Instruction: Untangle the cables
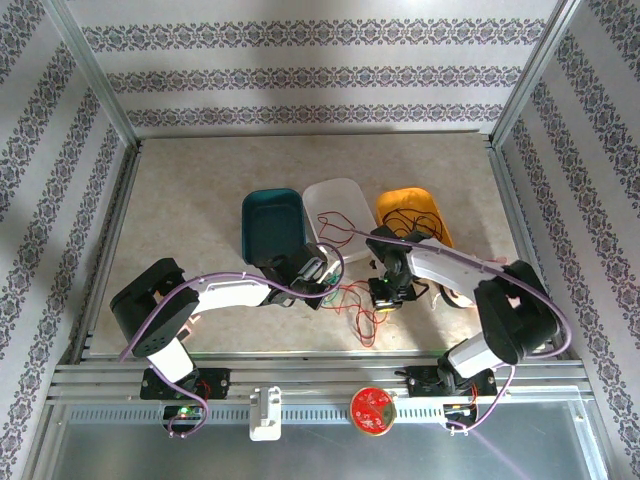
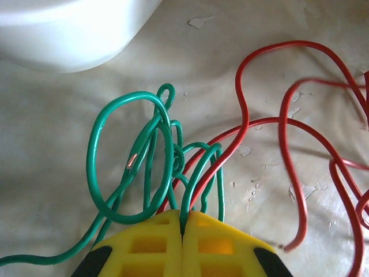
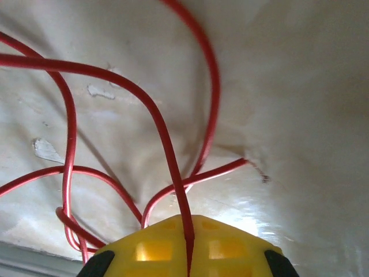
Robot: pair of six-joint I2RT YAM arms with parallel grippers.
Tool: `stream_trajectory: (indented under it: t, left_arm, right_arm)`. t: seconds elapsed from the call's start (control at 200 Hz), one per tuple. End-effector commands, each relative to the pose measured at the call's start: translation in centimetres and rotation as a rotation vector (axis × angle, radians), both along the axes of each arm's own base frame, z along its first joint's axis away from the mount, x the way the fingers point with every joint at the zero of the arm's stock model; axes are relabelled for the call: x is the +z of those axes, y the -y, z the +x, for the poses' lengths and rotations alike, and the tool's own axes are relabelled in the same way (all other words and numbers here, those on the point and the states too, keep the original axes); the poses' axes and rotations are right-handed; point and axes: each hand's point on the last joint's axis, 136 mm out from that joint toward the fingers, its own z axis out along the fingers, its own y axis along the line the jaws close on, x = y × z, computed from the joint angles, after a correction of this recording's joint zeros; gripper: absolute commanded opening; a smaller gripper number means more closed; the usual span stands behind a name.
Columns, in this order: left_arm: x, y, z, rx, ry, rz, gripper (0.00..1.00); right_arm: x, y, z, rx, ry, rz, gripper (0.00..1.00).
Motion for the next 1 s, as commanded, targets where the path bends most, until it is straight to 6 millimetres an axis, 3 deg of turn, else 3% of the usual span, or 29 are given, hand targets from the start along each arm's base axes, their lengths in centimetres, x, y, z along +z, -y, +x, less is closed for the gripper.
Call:
stream_trajectory:
  t: [0.0, 0.11, 0.255, 0.435, 0.535, 0.655, 0.75, 0.875, 0.994]
  left_arm:
    - [0.0, 0.2, 0.1, 0.003, 0.013, 0.002, 0.0]
    - [-0.2, 0.3, 0.1, 0.0, 0.008, 0.004, 0.0]
    - [-0.2, 0.2, 0.1, -0.002, 0.007, 0.007, 0.0]
    - [-0.4, 0.0, -0.1, 0.0, 0.0, 0.01, 0.0]
    - [-0.5, -0.2, -0.2, 0.0, 0.0, 0.018, 0.0]
    - [-0.6, -0.4, -0.2, 0.006, 0.002, 0.026, 0.0]
    - [-0.8, -0.6, -0.4, 0.006, -0.007, 0.03, 0.09]
    - [-1.1, -0.9, -0.9, 0.004, -0.024, 0.034, 0.29]
    - [-1.4, -1.4, -1.4, 0.006, -0.037, 0.041, 0.36]
  right_arm:
    - [5.2, 1.3, 3.9, -0.008, 0.274, -0.058, 0.0]
    - [12.0, 2.8, 7.3, -0.049, 0.559, -0.087, 0.0]
    - [20.6, 5.2, 9.8, -0.113, 0.868, -0.137, 0.0]
    - [29.2, 7.3, 10.7, -0.193, 1.173, -0.141, 0.0]
    - [32.7, 8.2, 10.4, -0.248, 1.308, -0.115, 0.0]
    - [34.5, 7.6, 10.1, -0.258, 1.378, -0.007, 0.0]
    - [34.3, 6.2, 10.0, -0.222, 1.36, 0.074, 0.0]
    - [33.5, 4.7, 9.9, -0.192, 1.326, 0.161, 0.0]
    - [33.3, 4.2, 9.8, -0.194, 1.324, 0.202, 0.0]
